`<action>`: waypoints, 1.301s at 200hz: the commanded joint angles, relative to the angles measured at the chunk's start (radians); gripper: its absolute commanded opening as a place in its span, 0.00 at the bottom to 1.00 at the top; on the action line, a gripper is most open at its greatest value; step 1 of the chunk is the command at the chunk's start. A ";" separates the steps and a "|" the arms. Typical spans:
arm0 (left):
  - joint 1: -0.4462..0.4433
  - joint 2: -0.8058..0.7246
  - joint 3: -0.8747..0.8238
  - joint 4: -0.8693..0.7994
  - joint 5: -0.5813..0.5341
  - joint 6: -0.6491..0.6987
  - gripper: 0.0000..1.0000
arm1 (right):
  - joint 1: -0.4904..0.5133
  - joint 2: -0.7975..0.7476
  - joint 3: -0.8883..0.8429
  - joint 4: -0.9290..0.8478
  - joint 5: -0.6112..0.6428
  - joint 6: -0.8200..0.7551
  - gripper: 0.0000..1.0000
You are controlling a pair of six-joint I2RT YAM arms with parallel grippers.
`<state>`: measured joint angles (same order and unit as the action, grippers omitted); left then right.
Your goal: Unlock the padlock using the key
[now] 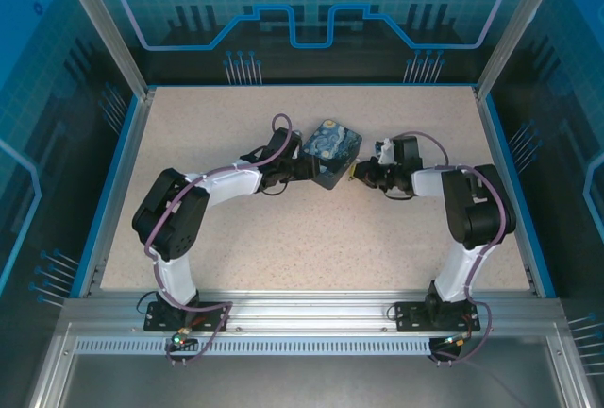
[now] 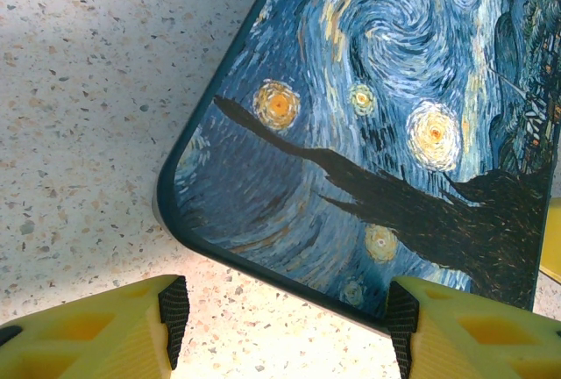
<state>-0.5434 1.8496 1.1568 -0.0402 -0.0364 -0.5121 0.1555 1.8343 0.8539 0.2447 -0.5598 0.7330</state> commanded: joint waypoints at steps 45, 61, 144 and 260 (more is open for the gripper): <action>-0.003 0.028 0.000 -0.103 -0.003 0.037 0.65 | -0.091 -0.100 -0.078 -0.097 0.126 0.001 0.00; -0.002 0.013 -0.001 -0.103 0.003 0.034 0.67 | -0.122 -0.103 -0.085 -0.120 0.158 0.022 0.00; -0.002 -0.115 0.008 -0.142 0.046 0.010 0.75 | -0.176 -0.117 -0.079 -0.235 0.232 0.056 0.31; 0.037 -0.451 -0.023 -0.255 -0.100 0.017 0.99 | -0.192 -0.448 -0.093 -0.362 0.267 0.056 1.00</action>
<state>-0.5335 1.4826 1.1538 -0.2176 -0.0277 -0.5259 -0.0292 1.4437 0.7021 -0.0105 -0.3244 0.8303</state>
